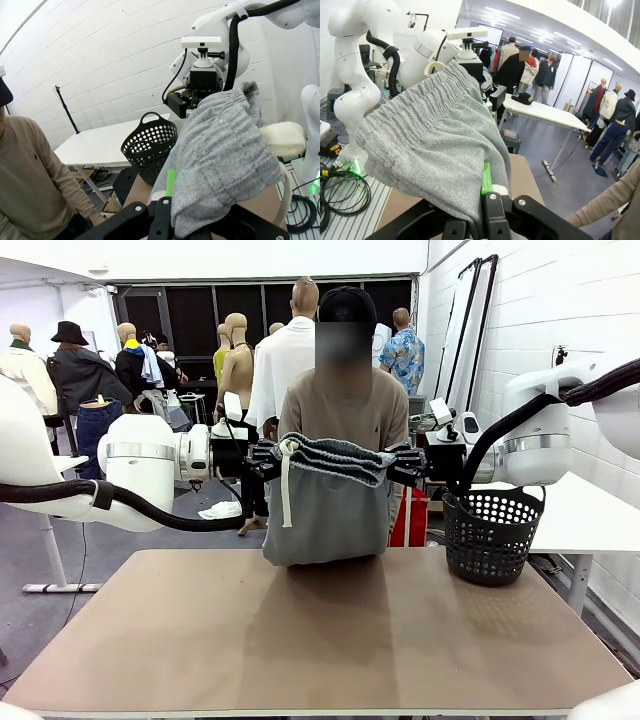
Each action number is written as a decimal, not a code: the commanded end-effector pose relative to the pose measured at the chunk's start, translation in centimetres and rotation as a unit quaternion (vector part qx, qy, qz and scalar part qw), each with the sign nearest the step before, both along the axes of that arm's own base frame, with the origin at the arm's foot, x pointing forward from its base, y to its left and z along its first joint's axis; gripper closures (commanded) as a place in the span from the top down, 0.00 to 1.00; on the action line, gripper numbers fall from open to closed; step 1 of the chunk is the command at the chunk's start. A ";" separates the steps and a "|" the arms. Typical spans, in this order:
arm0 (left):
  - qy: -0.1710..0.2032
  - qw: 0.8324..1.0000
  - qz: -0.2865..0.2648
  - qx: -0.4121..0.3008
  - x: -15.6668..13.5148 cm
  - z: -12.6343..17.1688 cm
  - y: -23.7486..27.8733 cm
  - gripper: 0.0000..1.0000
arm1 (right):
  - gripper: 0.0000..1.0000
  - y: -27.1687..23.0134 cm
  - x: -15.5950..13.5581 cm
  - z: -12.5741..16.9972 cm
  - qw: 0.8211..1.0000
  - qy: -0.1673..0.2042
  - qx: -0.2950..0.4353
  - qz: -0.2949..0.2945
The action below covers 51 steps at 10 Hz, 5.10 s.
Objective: Fold the training pants.
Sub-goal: Release the ends of the Training pants and then grab the overlapped ends.
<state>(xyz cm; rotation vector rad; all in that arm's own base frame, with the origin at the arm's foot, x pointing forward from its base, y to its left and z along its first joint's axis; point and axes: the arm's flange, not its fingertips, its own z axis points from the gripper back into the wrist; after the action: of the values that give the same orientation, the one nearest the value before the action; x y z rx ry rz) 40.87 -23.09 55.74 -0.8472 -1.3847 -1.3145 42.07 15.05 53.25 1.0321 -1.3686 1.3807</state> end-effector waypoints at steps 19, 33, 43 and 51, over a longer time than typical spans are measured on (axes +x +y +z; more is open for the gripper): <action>-0.002 1.000 -0.006 -0.001 -0.2 0.1 -0.1 0.00 | 0.00 0.0 0.0 0.2 1.000 -0.002 0.001 0.000; -0.002 1.000 -0.006 -0.001 -0.2 0.1 -0.1 0.00 | 0.00 0.0 0.0 0.2 1.000 -0.002 0.001 0.000; -0.002 1.000 -0.006 -0.001 -0.2 0.1 -0.1 0.00 | 0.00 0.0 0.0 0.2 1.000 -0.002 0.001 0.000; -0.002 1.000 -0.006 -0.001 -0.2 0.1 -0.1 0.00 | 0.00 0.0 0.0 0.2 1.000 -0.002 0.001 0.000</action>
<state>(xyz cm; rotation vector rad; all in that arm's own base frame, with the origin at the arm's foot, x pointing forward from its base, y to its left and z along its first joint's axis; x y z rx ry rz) 40.86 -23.08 55.72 -0.8472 -1.3842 -1.3146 42.07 15.04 53.25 1.0320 -1.3686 1.3807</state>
